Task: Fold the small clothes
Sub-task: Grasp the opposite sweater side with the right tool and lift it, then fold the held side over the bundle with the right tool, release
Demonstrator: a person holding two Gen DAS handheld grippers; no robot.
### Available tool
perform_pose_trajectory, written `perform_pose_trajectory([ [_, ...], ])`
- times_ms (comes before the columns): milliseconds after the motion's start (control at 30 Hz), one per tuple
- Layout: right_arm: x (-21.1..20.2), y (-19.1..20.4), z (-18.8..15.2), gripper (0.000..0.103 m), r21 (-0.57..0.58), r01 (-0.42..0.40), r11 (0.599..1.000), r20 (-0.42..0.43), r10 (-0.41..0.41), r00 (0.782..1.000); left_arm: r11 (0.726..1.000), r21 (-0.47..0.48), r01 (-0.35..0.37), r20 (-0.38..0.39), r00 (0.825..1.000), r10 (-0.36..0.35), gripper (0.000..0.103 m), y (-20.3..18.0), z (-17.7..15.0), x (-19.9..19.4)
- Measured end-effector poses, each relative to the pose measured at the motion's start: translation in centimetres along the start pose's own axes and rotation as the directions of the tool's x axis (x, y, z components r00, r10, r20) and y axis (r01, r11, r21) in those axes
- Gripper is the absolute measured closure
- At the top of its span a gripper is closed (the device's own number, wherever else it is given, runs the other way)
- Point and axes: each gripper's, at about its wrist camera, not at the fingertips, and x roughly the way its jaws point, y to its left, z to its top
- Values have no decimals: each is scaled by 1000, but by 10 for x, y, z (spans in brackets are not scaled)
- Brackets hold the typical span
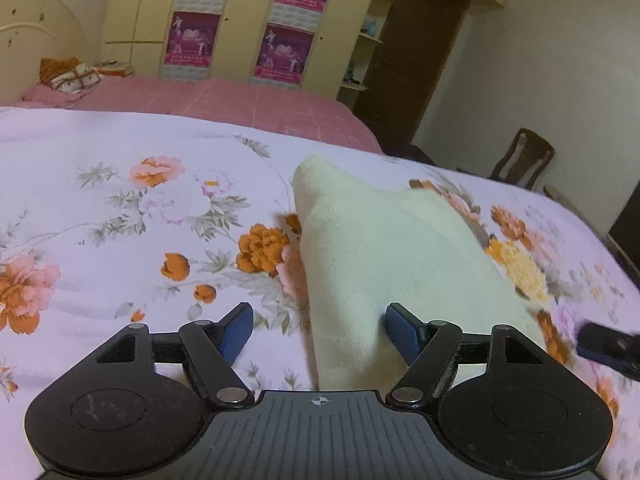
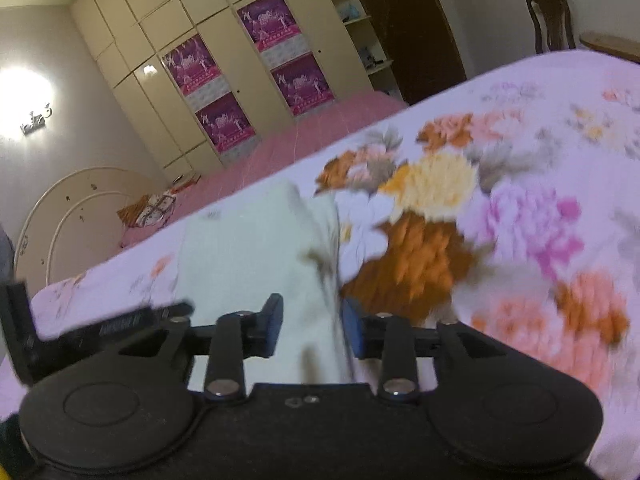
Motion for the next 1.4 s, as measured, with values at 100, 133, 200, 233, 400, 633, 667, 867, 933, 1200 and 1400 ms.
perform_pose_trajectory([
  [100,41,3,22,64,-11,-31,999,-33,30,999,999,-35,-10,3,1000,10,30,6,8,13],
  [133,58,3,29,64,-1,-46,999,-56,46,997,999,-53,-10,2,1000,10,29,9,11,16],
  [200,81,6,36,62,13,-69,998,-77,70,995,997,-78,-8,-4,1000,8,24,13,17,24],
  [233,93,8,39,62,6,-67,998,-78,67,995,996,-86,-7,-10,1000,6,21,14,20,29],
  [400,137,12,57,61,-32,-62,998,-114,59,992,990,-140,1,-32,999,-5,20,21,33,55],
  [633,159,12,59,84,-10,-126,992,-179,122,976,983,-183,22,-56,998,-33,20,21,36,74],
  [667,148,14,58,87,-27,-111,994,-139,106,985,985,-167,35,-47,998,-43,20,16,36,71],
  [867,127,30,35,78,-245,47,968,-61,-64,996,993,-113,29,-54,998,-35,20,10,30,78],
  [933,122,26,43,74,-179,-13,984,-64,1,998,998,-57,0,-26,1000,-1,20,7,28,73],
  [1200,117,6,59,69,-62,22,998,-46,-24,999,997,-65,-36,16,999,37,20,6,38,61],
  [1400,116,28,47,69,-181,143,973,27,-141,990,997,-70,-27,-9,1000,27,18,7,41,62],
])
